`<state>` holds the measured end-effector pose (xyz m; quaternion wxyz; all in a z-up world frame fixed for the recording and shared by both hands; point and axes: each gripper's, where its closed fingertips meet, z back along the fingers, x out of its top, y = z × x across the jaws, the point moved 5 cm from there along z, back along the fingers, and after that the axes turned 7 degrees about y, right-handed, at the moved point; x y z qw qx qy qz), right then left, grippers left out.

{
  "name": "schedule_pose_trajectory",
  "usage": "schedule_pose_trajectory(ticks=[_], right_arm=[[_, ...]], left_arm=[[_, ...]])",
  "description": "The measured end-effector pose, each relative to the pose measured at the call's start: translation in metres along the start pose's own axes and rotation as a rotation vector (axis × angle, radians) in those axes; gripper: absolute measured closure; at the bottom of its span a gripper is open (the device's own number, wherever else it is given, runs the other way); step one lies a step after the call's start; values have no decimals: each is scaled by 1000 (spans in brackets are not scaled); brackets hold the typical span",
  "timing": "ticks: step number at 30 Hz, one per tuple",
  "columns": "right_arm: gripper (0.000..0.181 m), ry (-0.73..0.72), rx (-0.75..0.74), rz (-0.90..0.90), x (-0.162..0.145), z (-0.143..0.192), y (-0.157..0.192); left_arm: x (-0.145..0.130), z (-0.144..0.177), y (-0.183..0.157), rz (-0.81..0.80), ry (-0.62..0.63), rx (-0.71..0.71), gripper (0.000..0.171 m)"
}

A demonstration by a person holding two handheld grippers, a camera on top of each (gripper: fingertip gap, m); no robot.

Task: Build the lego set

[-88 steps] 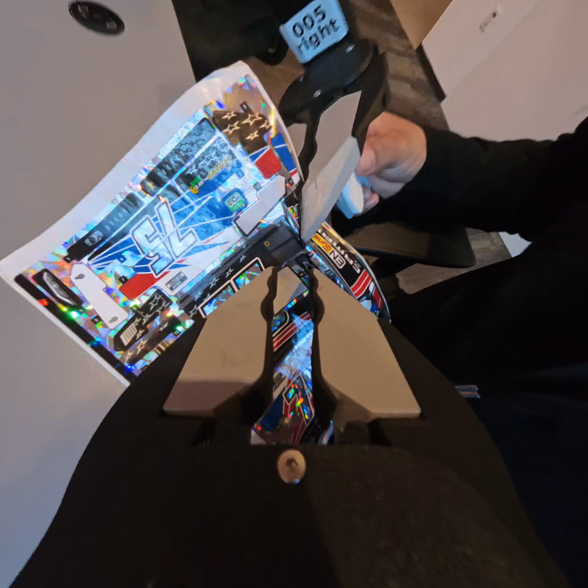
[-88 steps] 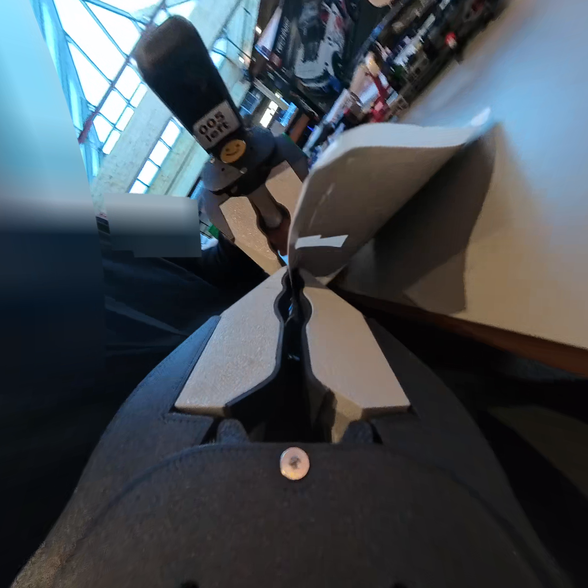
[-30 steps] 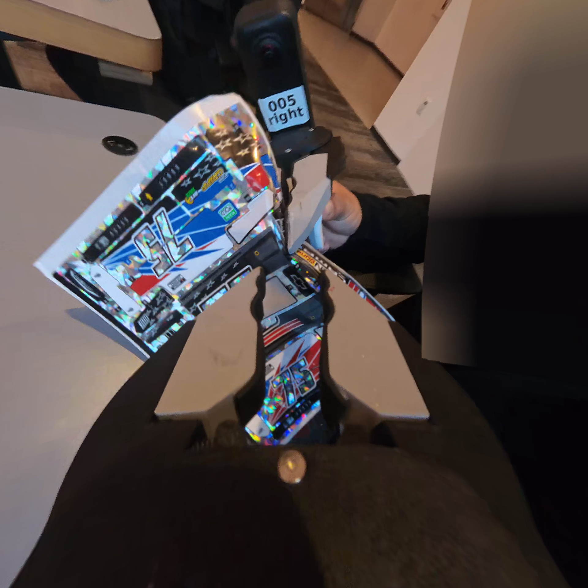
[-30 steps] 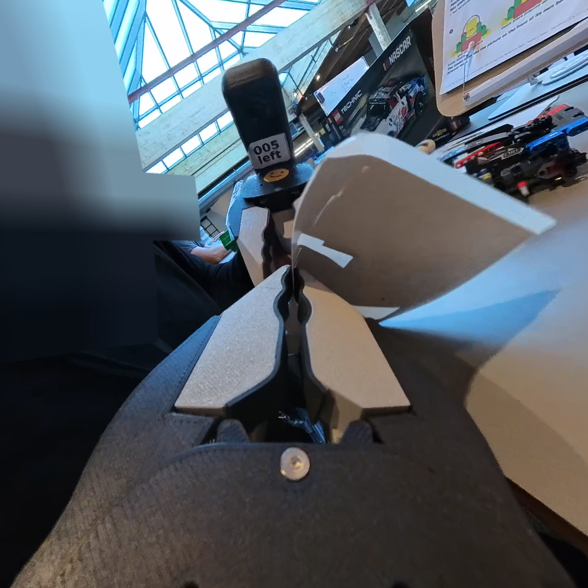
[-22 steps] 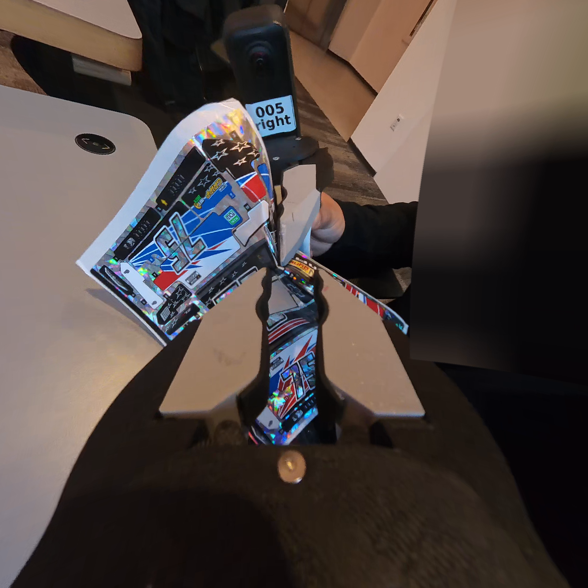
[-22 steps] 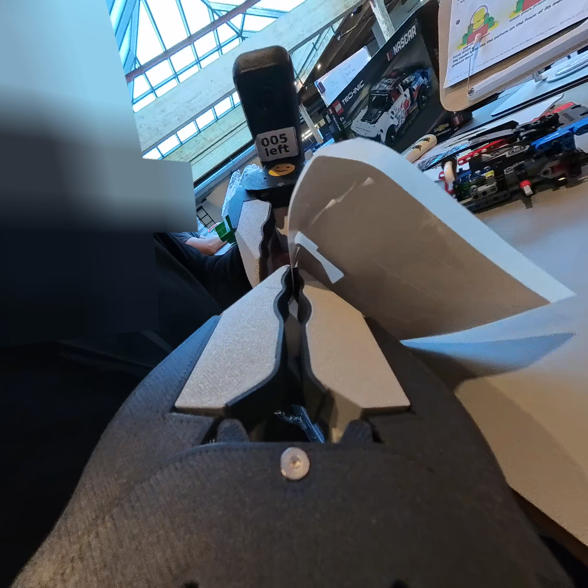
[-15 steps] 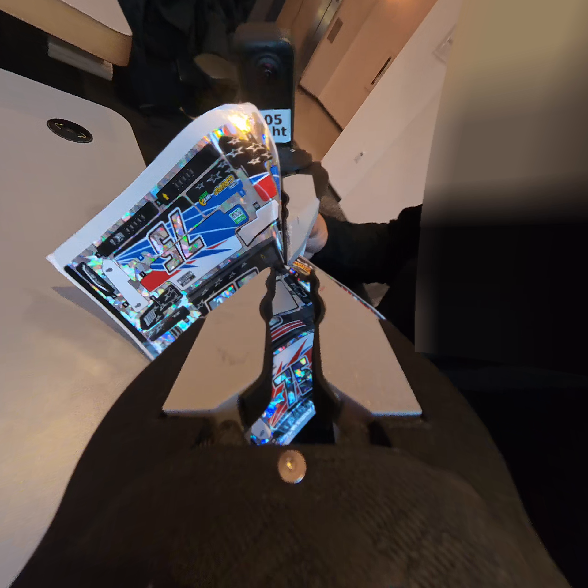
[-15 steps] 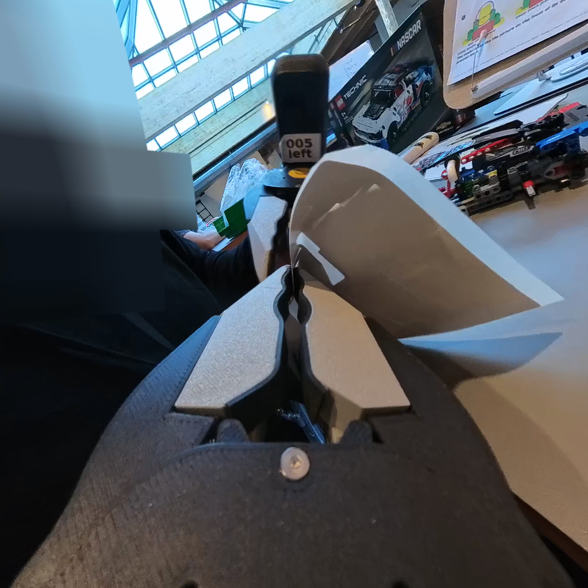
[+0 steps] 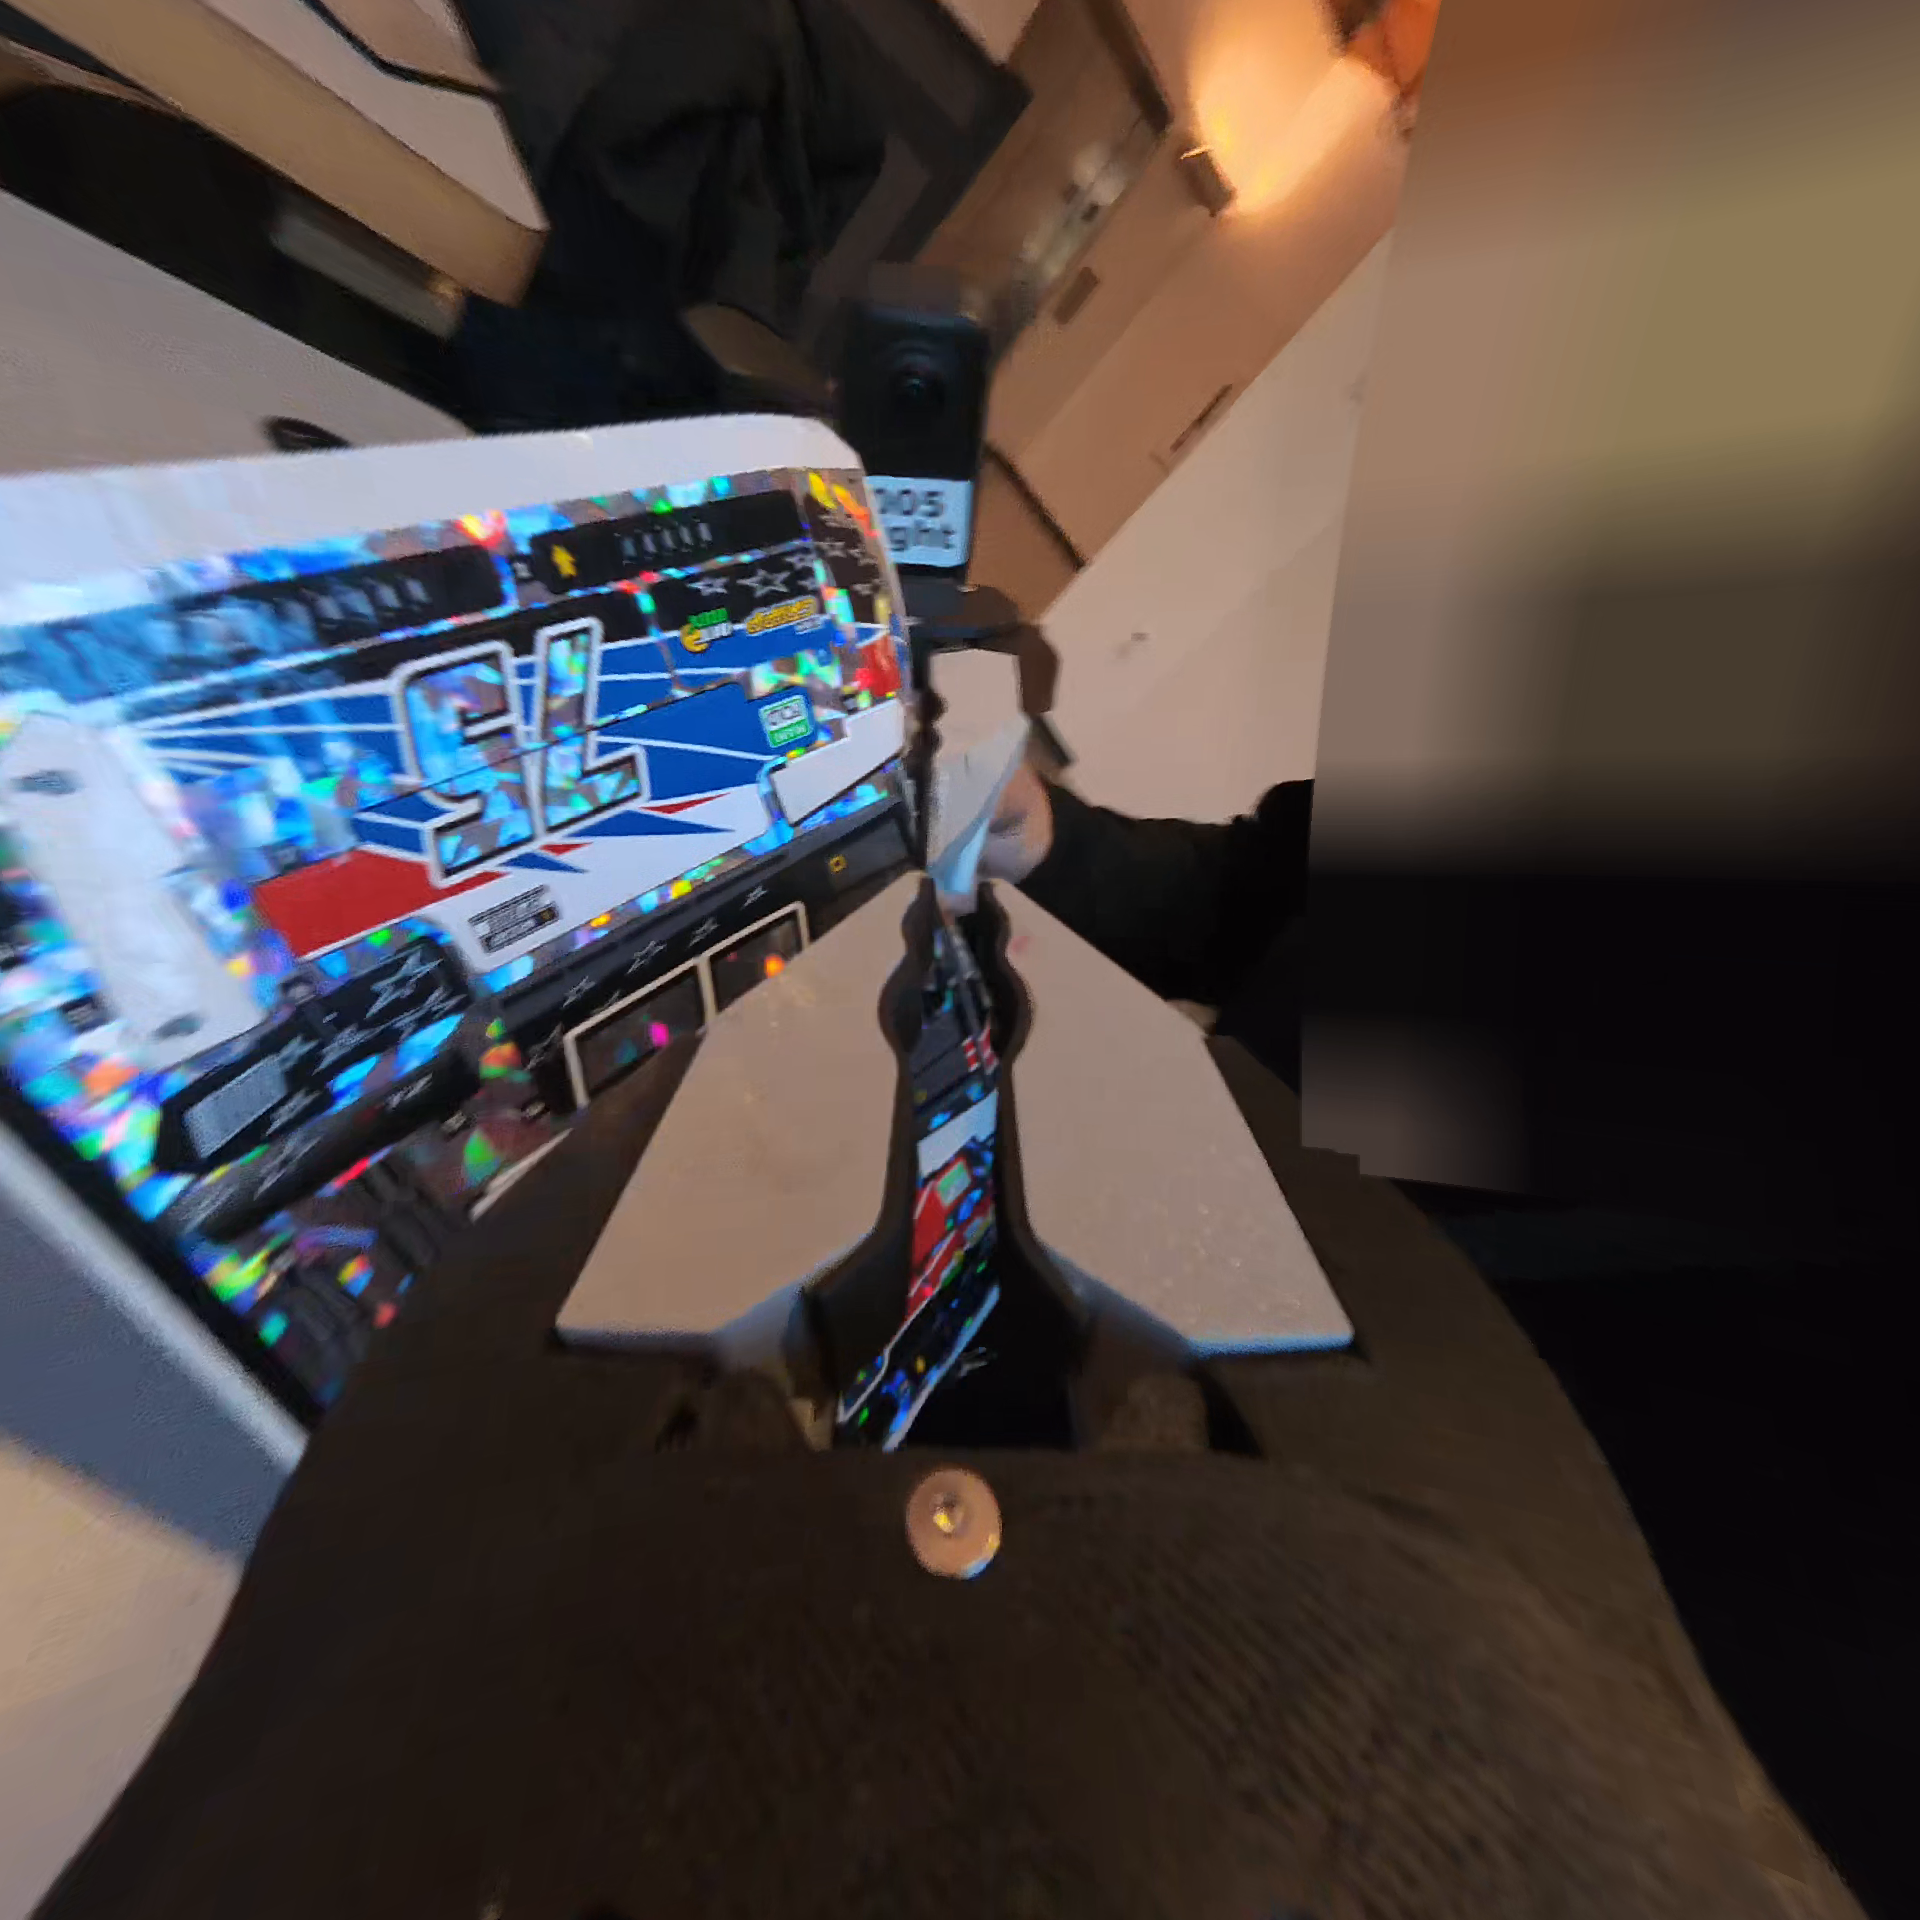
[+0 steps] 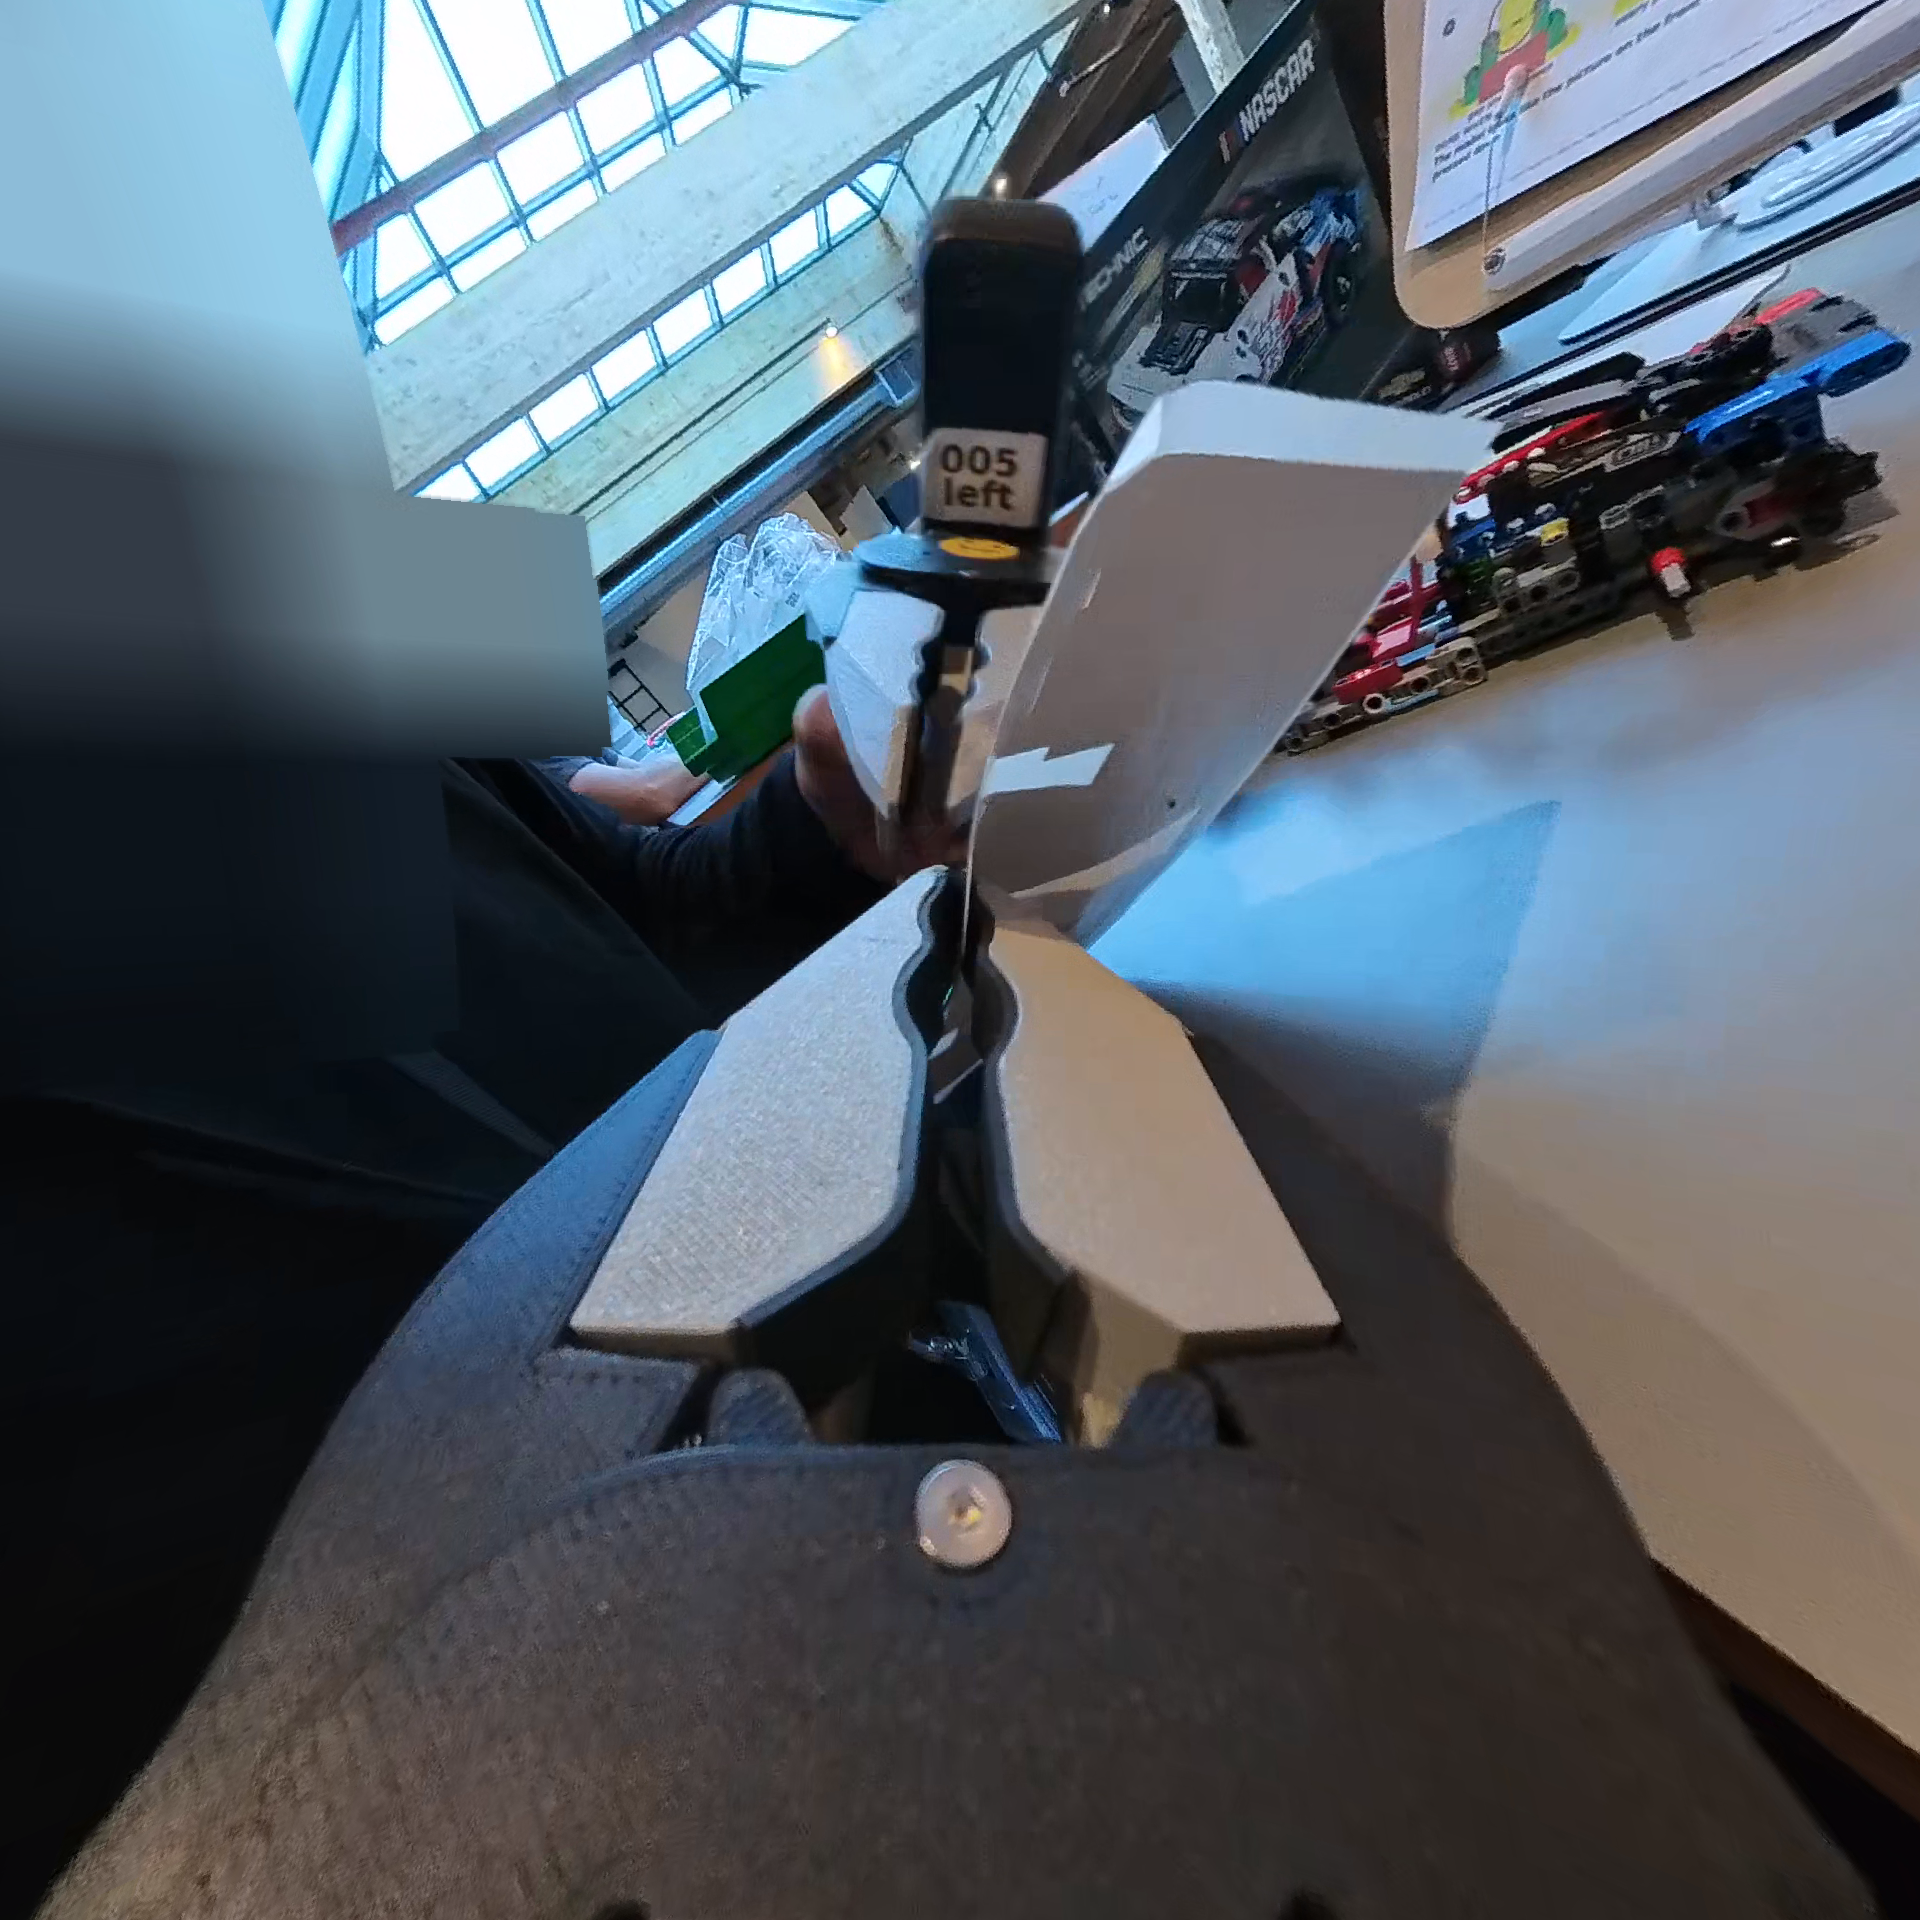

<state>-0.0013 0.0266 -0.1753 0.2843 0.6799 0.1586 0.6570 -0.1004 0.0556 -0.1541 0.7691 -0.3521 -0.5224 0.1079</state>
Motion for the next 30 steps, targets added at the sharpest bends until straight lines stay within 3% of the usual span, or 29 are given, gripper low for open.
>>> schedule_pose_trajectory(ticks=[3, 8, 13, 19, 25, 30], right_arm=[[181, 1, -7, -10, -1, -1, -2], [181, 2, -7, -15, -2, -4, -3], [181, 13, 5, -16, -3, -4, -2], [181, 16, 18, -21, -5, -6, -2], [181, 18, 4, -25, -5, -6, -4], [181, 24, -8, -16, -5, -7, -4]], left_arm=[[-3, 2, 8, -20, 93, 197, 143], [-7, -10, 9, -57, 184, 317, 135], [-10, -20, 4, -27, 187, 216, 143], [-8, -13, 5, -31, 136, 139, 169], [-9, -13, 5, 25, 115, 80, 160], [-9, -12, 8, 29, 116, 95, 165]])
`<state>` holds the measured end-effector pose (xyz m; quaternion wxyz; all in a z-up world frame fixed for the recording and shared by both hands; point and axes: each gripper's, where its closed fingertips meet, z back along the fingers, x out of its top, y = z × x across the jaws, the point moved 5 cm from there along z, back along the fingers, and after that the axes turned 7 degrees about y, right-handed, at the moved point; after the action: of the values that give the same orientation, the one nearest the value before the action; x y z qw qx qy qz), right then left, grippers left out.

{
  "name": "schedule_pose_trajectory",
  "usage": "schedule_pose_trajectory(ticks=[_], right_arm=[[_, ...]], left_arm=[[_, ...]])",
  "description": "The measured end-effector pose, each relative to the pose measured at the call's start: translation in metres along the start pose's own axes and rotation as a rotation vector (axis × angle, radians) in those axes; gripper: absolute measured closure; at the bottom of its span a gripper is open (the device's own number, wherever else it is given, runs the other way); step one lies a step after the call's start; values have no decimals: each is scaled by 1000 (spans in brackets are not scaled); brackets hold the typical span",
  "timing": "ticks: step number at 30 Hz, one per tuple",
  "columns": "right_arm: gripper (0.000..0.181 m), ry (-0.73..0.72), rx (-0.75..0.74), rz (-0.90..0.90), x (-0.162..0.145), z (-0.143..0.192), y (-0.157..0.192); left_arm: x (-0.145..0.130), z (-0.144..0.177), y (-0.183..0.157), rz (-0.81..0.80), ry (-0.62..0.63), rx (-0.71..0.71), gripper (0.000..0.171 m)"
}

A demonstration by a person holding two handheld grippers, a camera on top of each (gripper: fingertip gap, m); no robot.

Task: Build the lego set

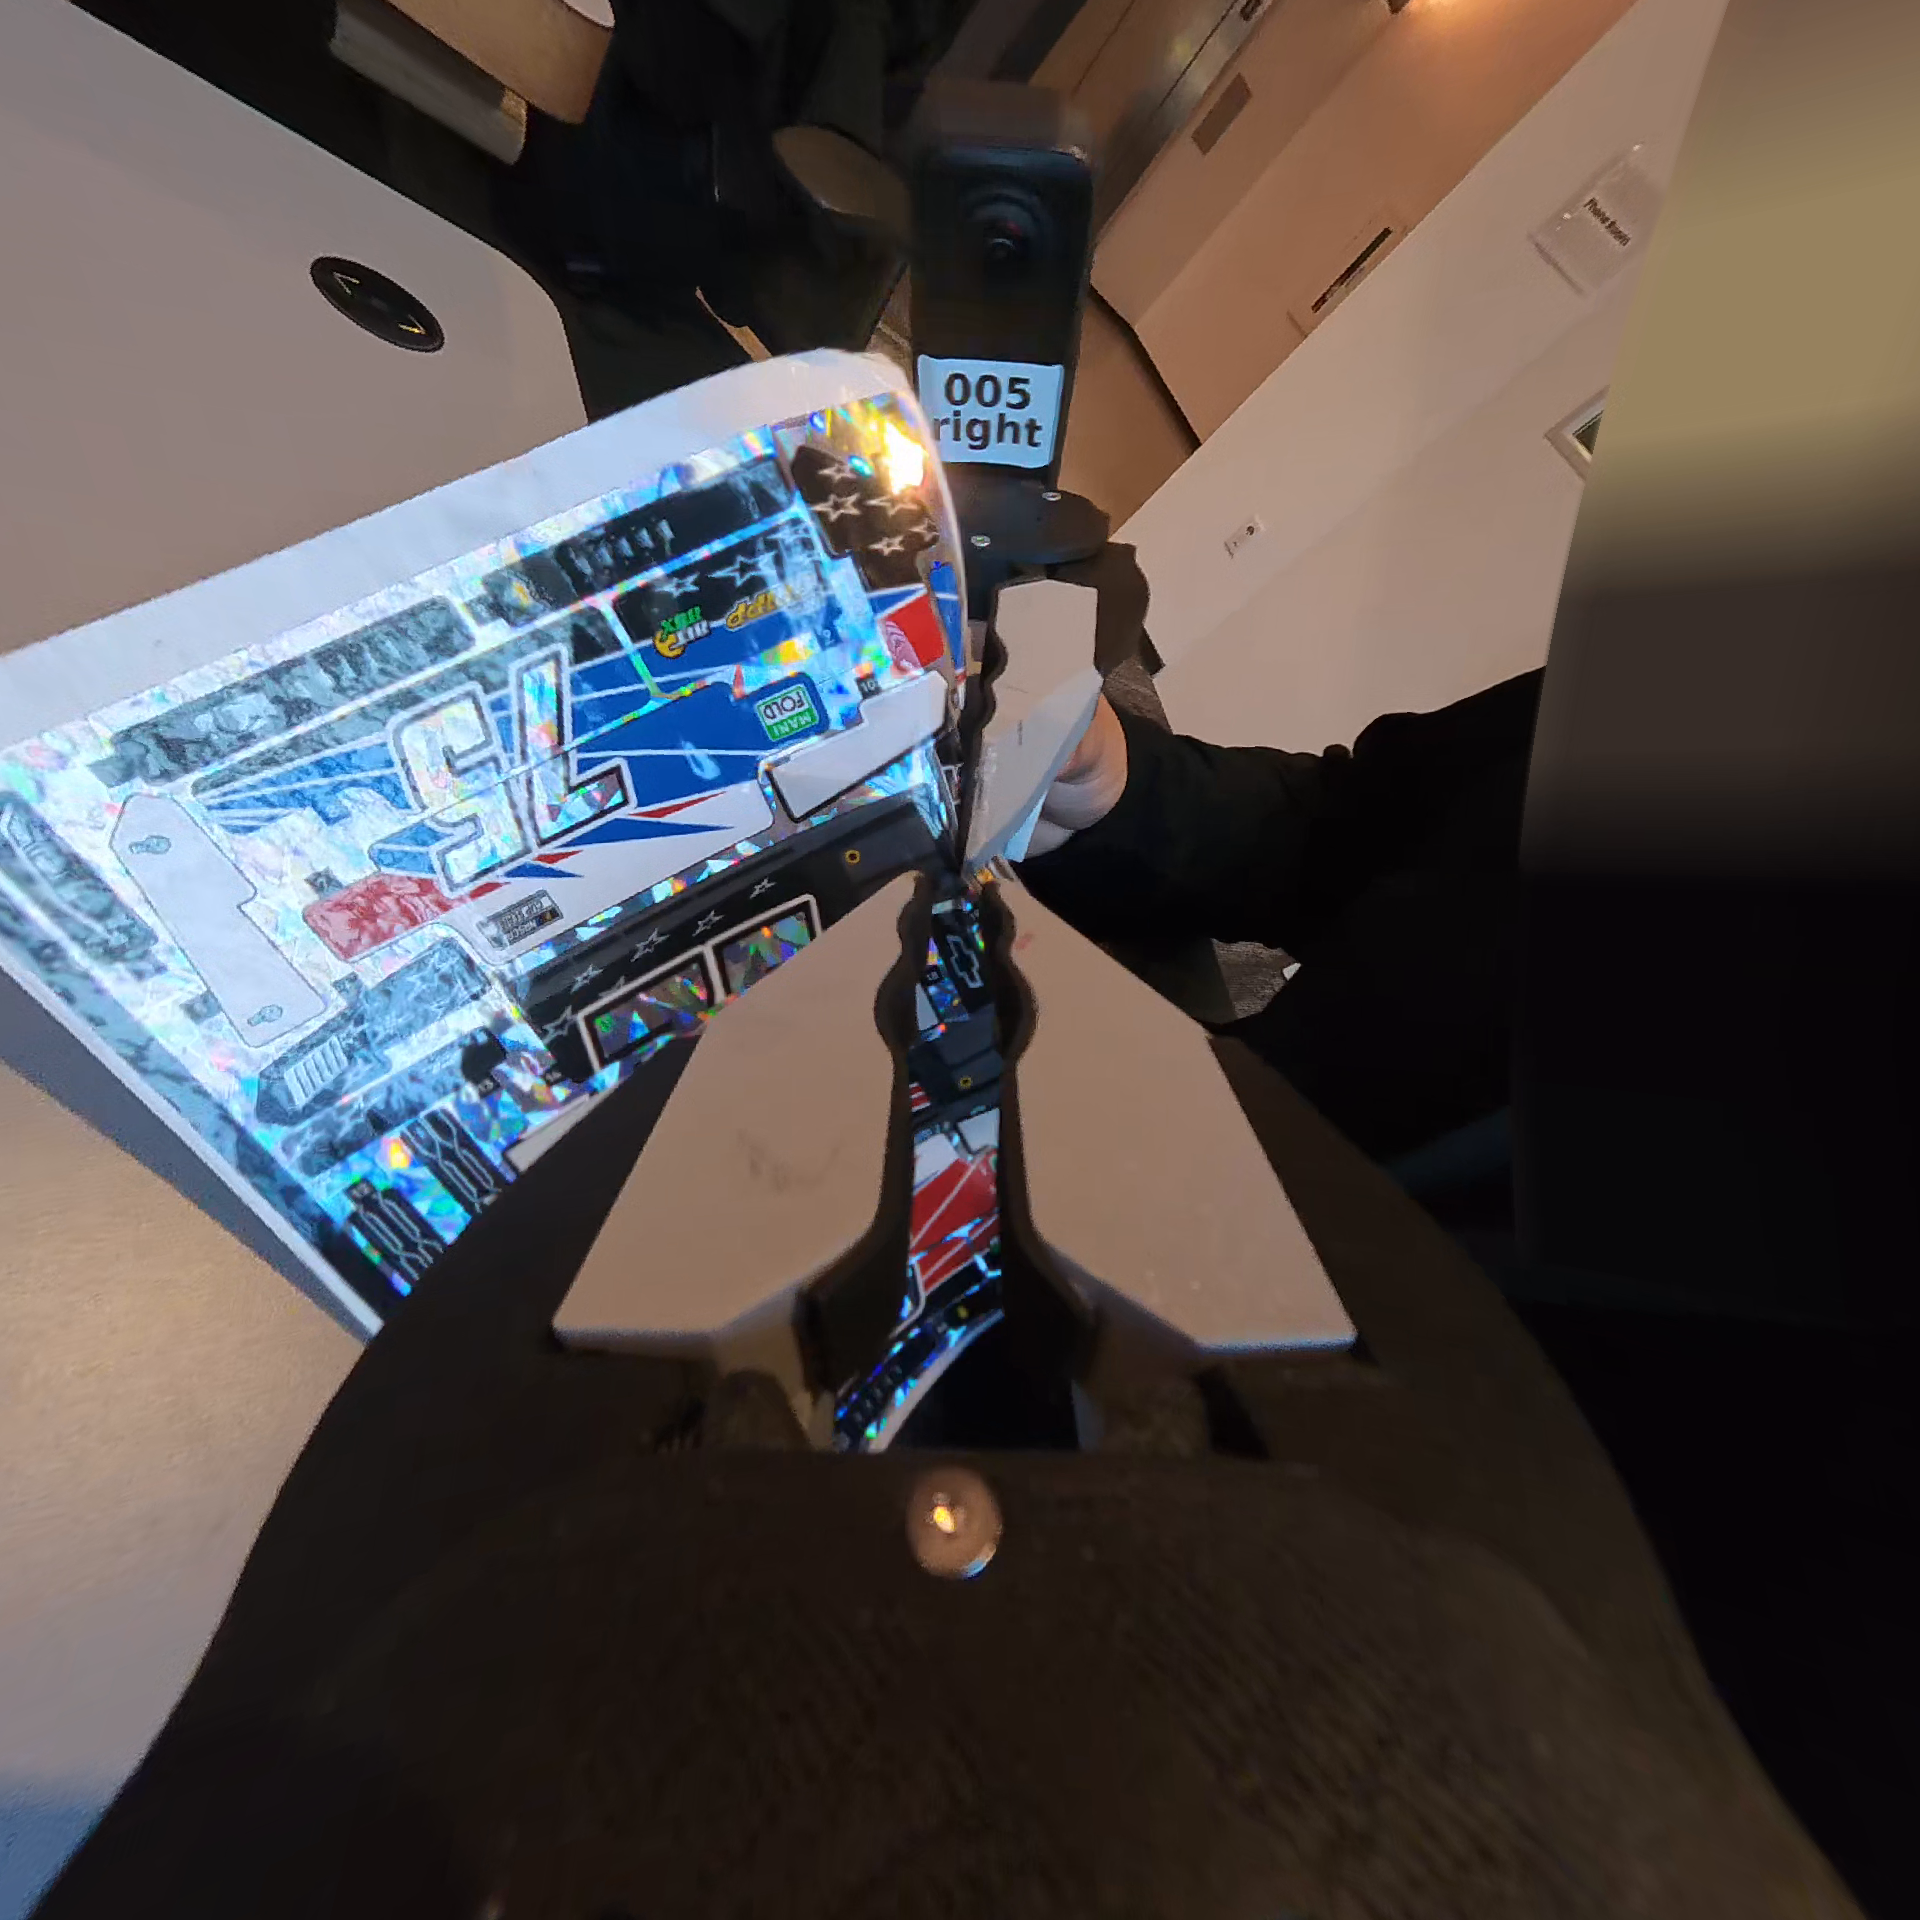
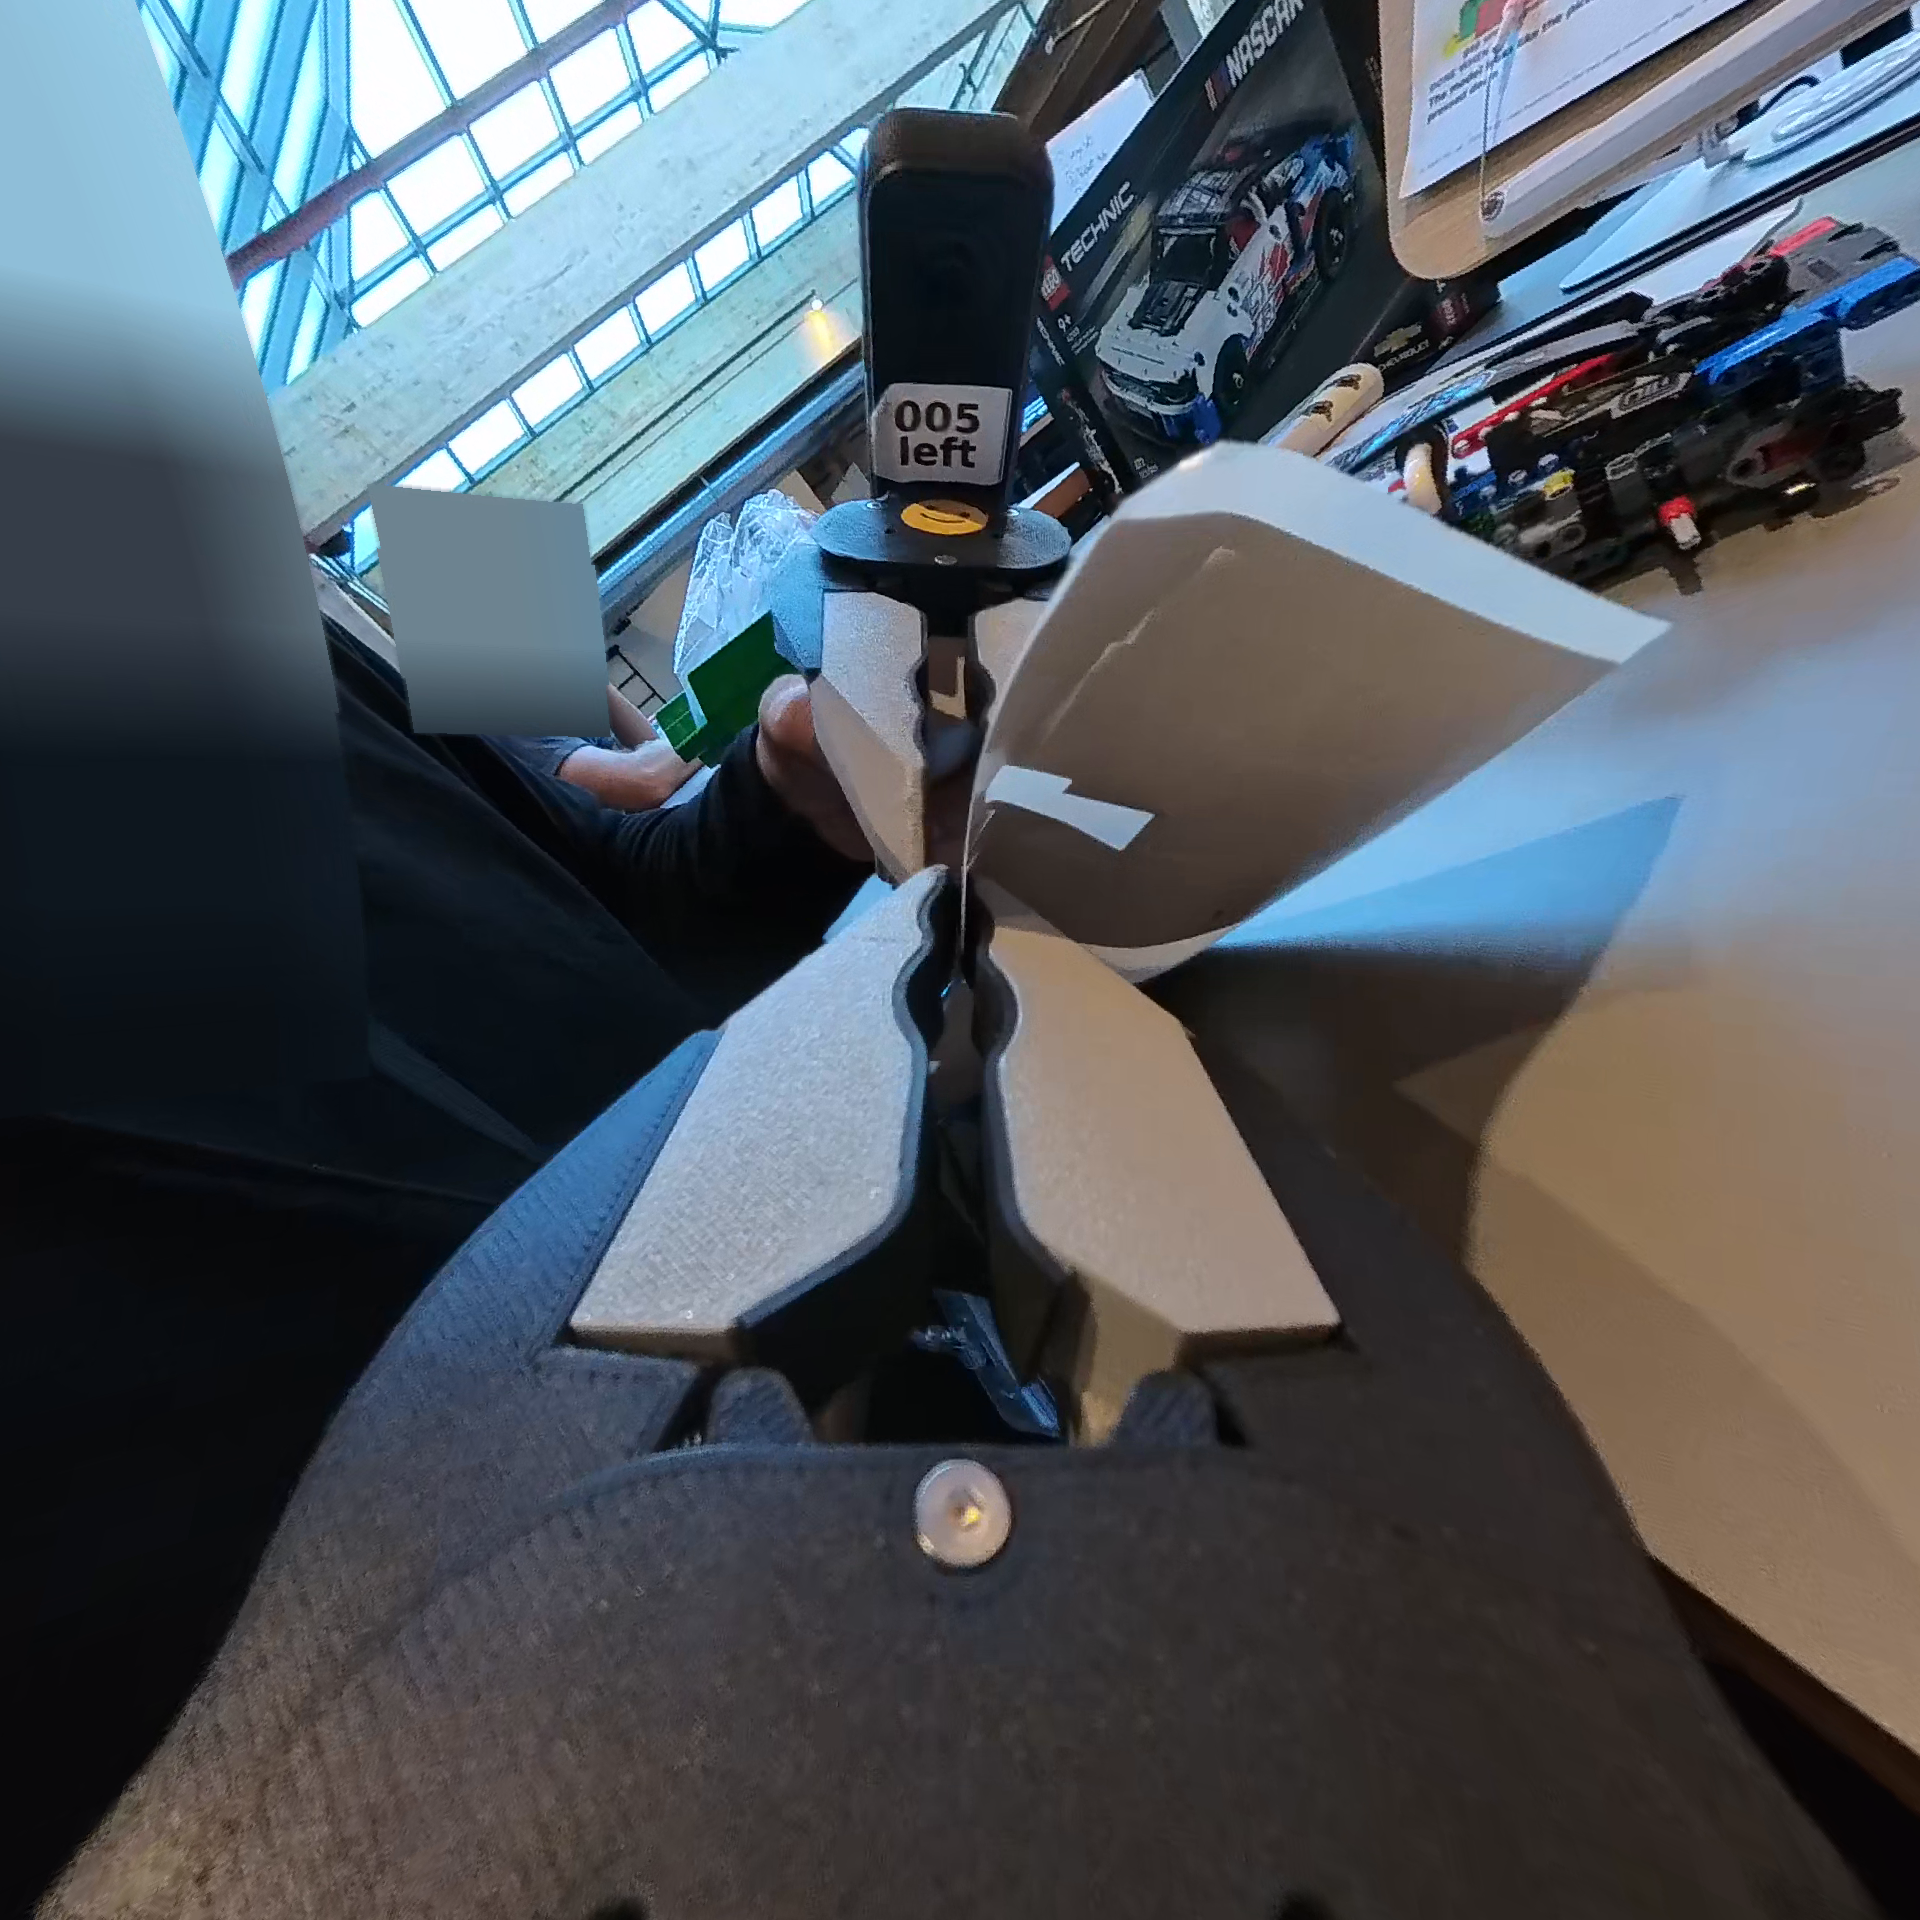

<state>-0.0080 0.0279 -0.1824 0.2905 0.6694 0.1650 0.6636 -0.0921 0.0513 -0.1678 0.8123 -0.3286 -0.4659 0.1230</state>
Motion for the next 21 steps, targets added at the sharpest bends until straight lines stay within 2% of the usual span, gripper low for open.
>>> schedule_pose_trajectory(ticks=[13, 21], right_arm=[[181, 15, -45, -7, -3, -3, -5], [181, 18, -23, -10, -4, -4, -4]], left_arm=[[-3, -3, 6, -28, 19, 140, 158], [-4, -3, 6, -33, 19, 107, 159]])
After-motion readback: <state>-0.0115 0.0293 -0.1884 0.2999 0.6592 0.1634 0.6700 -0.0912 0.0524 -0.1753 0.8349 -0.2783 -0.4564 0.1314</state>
